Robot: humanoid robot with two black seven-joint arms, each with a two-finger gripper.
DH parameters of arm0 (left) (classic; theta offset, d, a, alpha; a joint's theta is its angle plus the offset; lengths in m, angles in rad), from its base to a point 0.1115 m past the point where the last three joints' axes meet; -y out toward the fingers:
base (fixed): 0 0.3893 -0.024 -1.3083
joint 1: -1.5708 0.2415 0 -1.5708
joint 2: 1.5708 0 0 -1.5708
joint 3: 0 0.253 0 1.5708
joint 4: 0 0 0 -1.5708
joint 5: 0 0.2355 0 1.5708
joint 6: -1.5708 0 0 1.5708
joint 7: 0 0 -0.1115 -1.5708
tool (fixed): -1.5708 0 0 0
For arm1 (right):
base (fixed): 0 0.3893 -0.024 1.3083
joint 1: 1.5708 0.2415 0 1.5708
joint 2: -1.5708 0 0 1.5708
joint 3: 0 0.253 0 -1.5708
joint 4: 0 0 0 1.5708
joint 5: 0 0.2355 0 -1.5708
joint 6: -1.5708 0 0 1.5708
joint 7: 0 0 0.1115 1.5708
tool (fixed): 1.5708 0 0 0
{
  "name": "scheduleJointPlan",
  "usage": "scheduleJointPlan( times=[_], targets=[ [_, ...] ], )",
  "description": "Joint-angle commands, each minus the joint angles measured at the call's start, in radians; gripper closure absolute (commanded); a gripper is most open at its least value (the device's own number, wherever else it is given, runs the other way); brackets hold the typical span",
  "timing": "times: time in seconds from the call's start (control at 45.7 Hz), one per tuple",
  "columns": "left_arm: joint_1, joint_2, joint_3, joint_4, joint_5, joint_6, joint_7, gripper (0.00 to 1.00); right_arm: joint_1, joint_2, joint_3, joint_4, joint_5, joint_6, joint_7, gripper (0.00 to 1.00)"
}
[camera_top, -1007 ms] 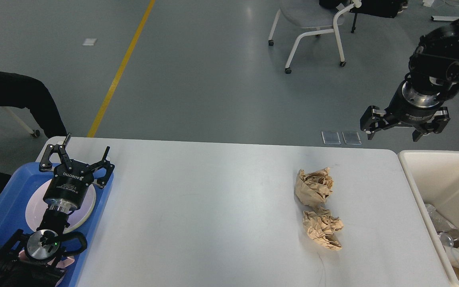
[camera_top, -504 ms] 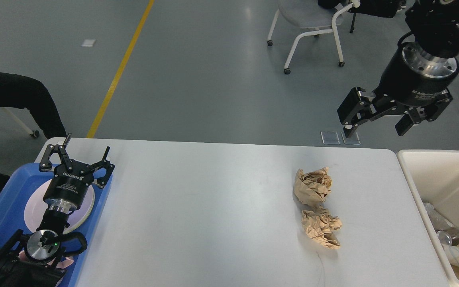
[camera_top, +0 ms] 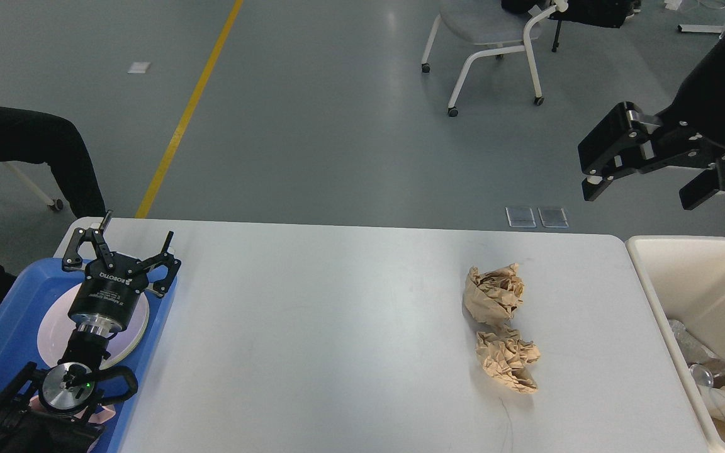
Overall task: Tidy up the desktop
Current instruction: 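Raise the right gripper and move it over the crumpled brown paper, then close the right gripper on the crumpled brown paper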
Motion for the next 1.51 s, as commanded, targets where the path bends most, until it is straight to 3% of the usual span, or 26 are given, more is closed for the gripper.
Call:
scheduleJointPlan(
  times=[0.0, 0.131, 0.35, 0.569, 0.876, 1.073, 1.489],
  targets=[
    [0.002, 0.000, 0.000, 0.000, 0.000, 0.000, 0.001, 0.04, -0.008, 0.001, 0.005, 0.001, 0.015, 0.000, 0.001, 0.00],
    [0.000, 0.000, 0.000, 0.000, 0.000, 0.000, 0.001, 0.04, -0.041, 0.001, 0.012, -0.002, 0.031, 0.000, 0.001, 0.00],
    [0.000, 0.000, 0.000, 0.000, 0.000, 0.000, -0.001, 0.04, -0.267, -0.013, 0.061, -0.022, 0.031, 0.000, -0.001, 0.00],
    [0.000, 0.000, 0.000, 0.000, 0.000, 0.000, 0.001, 0.04, -0.576, -0.001, 0.109, -0.078, 0.026, -0.204, -0.006, 0.00],
    [0.000, 0.000, 0.000, 0.000, 0.000, 0.000, 0.001, 0.04, -0.972, 0.054, 0.271, -0.313, 0.048, -0.345, -0.009, 0.00],
    [0.000, 0.000, 0.000, 0.000, 0.000, 0.000, 0.001, 0.04, -1.130, 0.116, 0.339, -0.437, 0.049, -0.360, -0.009, 0.00],
    [0.000, 0.000, 0.000, 0.000, 0.000, 0.000, 0.001, 0.04, -1.390, 0.174, 0.405, -0.686, 0.048, -0.523, -0.009, 0.00]
  ],
)
